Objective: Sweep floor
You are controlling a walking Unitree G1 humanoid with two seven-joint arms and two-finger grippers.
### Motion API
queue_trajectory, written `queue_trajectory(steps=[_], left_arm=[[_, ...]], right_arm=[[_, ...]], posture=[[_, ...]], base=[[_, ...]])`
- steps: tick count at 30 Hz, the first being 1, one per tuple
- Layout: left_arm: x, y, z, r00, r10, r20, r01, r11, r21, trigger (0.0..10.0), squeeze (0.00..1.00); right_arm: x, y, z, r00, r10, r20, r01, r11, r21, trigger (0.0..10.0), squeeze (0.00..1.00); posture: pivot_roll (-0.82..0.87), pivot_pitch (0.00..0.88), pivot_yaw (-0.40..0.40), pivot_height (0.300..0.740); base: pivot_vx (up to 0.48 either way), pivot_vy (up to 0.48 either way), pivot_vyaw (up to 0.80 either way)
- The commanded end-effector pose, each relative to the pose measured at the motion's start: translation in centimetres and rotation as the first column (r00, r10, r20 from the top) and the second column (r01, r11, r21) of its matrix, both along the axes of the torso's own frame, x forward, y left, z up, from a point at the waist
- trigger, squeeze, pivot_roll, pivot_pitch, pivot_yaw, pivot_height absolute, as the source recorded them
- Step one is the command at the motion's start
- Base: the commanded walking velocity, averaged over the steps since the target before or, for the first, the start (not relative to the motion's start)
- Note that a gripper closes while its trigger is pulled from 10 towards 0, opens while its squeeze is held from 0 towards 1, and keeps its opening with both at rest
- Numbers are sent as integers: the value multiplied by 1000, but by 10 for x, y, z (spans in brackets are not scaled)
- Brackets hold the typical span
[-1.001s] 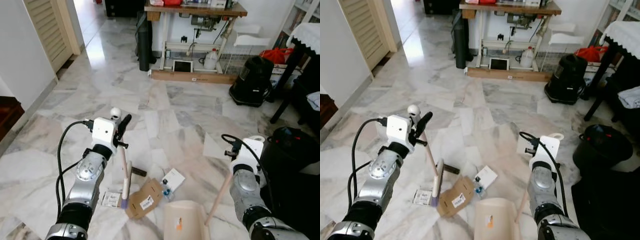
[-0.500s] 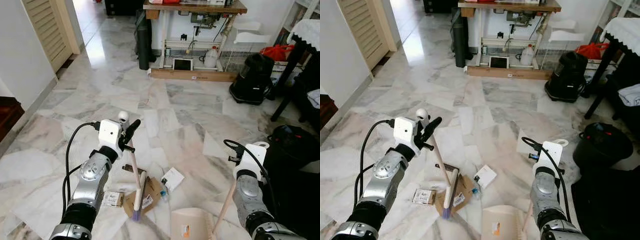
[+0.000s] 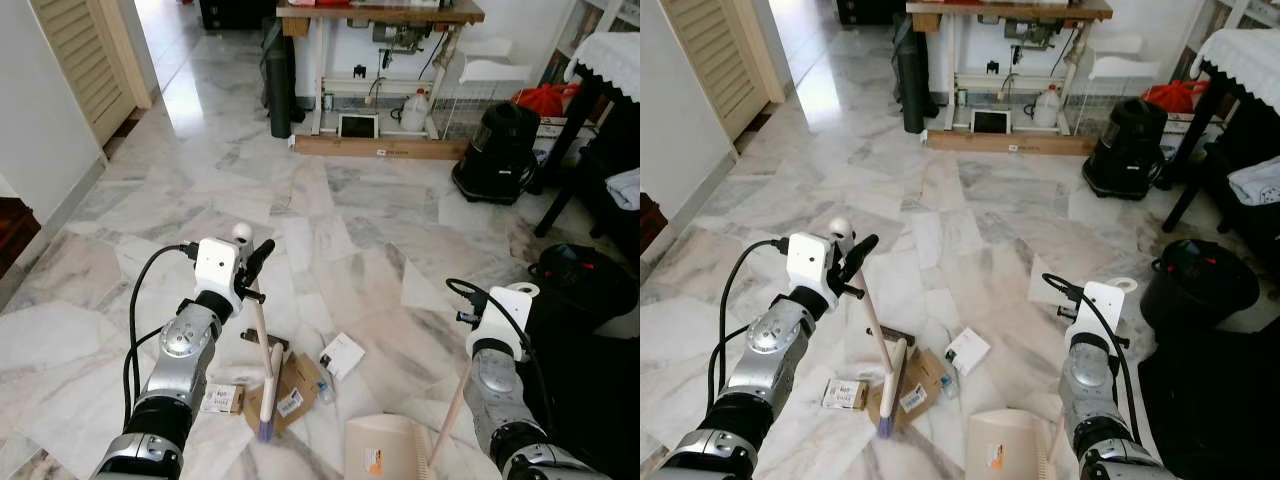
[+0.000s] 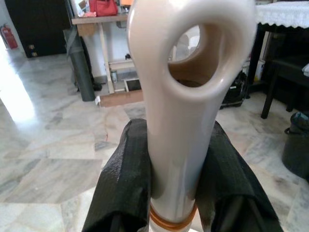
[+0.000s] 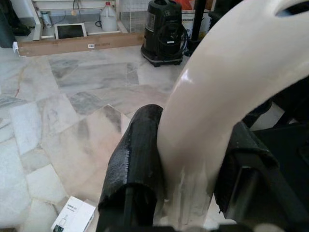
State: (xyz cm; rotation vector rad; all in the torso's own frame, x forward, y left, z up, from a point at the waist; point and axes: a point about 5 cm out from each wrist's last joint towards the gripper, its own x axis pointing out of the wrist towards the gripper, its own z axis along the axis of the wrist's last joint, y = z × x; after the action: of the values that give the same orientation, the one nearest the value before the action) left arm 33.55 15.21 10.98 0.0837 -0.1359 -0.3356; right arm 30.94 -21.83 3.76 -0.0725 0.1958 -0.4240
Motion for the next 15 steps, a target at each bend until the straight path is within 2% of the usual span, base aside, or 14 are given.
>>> queue_trajectory(steps=[1,15], left_arm=[[6,3,10,999,11,50,-13,1000,28,10000,0],[9,4,6,997,41,62,-45,997,56,10000,0]], right_arm=[[8,2,10,999,16,31,-15,1000,-14,10000,0],[6,6,10,997,45,60,-45,999,-4,10000,0]], posture=[[-69,41,-14,740],[-103,107,-29,740]], base=[[0,0,0],[0,0,0]])
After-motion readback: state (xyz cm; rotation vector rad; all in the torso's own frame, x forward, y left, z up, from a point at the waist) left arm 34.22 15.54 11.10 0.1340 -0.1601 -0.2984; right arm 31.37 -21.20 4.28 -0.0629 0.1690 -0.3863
